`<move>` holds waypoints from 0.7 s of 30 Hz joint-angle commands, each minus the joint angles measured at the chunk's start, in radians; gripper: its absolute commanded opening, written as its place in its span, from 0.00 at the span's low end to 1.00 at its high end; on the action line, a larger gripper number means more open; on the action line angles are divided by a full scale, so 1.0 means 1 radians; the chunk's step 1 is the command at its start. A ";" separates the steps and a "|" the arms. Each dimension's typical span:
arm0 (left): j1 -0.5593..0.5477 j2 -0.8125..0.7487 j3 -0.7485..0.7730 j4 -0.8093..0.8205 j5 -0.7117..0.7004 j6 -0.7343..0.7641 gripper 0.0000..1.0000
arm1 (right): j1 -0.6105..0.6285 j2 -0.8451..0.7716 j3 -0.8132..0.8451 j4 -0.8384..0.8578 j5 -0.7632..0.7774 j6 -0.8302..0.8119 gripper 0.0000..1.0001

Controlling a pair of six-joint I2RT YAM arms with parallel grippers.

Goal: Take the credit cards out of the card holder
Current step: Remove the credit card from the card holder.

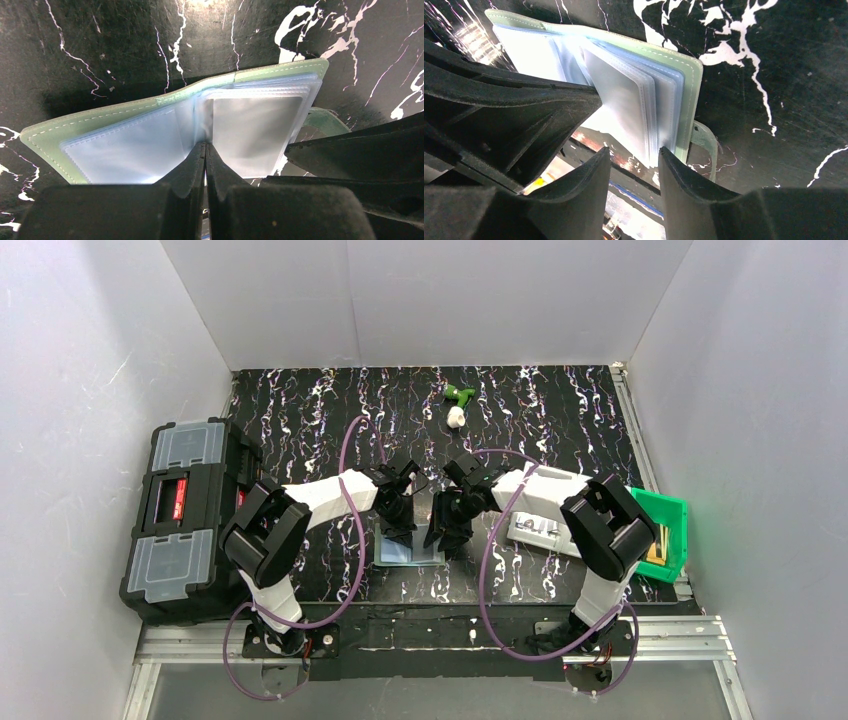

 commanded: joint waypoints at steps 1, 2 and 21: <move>-0.020 0.089 -0.073 0.000 -0.043 0.005 0.00 | -0.004 -0.059 0.007 0.004 -0.004 0.014 0.48; -0.020 0.089 -0.074 0.000 -0.043 0.004 0.00 | -0.004 -0.063 0.005 0.006 -0.007 0.017 0.48; -0.020 0.097 -0.067 0.000 -0.034 0.010 0.00 | 0.013 0.014 0.003 0.049 -0.054 0.039 0.47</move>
